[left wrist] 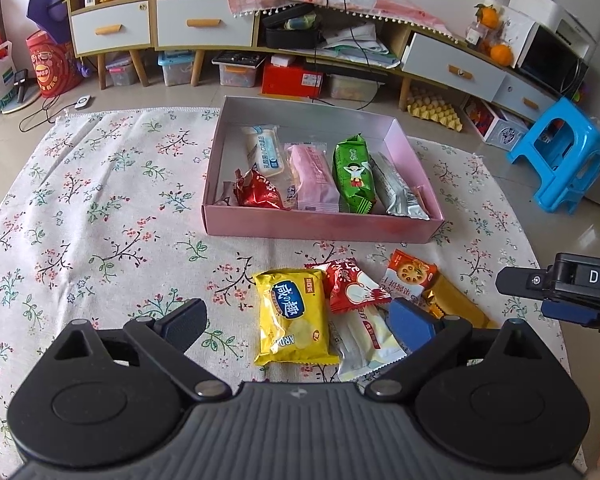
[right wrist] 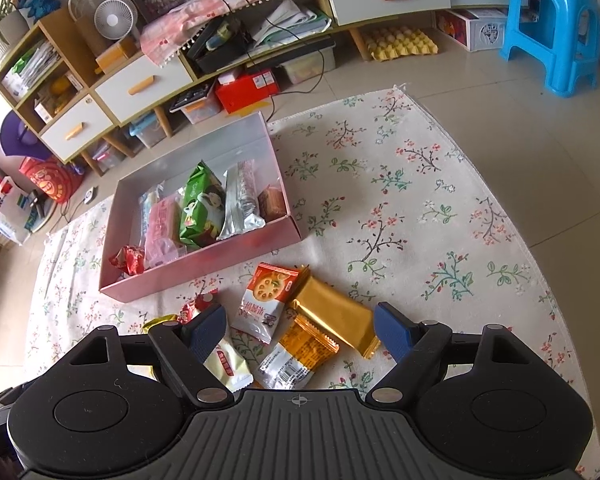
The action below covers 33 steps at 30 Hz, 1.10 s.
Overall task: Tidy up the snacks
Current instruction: 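Withdraw both grippers from the box toward the yellow and orange packets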
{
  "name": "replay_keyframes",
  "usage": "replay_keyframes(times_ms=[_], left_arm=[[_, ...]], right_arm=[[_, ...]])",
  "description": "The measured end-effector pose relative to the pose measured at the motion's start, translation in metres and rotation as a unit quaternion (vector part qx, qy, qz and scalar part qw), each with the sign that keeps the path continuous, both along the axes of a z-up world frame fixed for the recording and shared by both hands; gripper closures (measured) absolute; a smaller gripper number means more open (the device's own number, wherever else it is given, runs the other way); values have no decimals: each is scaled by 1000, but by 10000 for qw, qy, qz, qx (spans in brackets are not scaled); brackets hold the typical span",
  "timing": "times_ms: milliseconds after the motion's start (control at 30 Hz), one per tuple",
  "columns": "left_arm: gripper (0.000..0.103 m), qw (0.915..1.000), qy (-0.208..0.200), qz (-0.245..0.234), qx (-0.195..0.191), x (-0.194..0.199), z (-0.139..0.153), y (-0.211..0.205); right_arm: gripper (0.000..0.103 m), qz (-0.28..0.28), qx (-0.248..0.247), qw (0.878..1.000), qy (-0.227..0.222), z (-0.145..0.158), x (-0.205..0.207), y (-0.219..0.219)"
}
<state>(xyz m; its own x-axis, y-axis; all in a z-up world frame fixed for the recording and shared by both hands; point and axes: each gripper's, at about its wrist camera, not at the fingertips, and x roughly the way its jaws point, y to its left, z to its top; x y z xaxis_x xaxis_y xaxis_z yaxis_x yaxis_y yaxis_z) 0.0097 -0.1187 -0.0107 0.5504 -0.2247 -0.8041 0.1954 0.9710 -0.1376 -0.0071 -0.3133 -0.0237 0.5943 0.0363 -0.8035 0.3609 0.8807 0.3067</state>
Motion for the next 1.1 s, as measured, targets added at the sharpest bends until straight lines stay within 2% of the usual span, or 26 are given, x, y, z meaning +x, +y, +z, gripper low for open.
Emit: replay_keyframes(times_ms=[367, 500, 767, 867, 967, 1100], left_arm=[[6, 10000, 53, 45, -39, 2, -2, 3], [7, 9998, 168, 82, -66, 6, -7, 6], [11, 9986, 412, 273, -167, 15, -23, 15], [15, 9977, 579, 287, -195, 21, -36, 12], [20, 9972, 661, 294, -200, 25, -48, 8], [25, 9976, 665, 186, -64, 27, -58, -1]], right_arm=[[20, 85, 389, 9991, 169, -10, 5, 0], [20, 98, 569, 9973, 454, -23, 12, 2], [20, -21, 537, 9951, 831, -48, 25, 4], [21, -67, 604, 9934, 972, -61, 33, 4], [23, -112, 522, 9924, 1105, -71, 40, 6], [35, -144, 574, 9918, 1136, -77, 42, 8]])
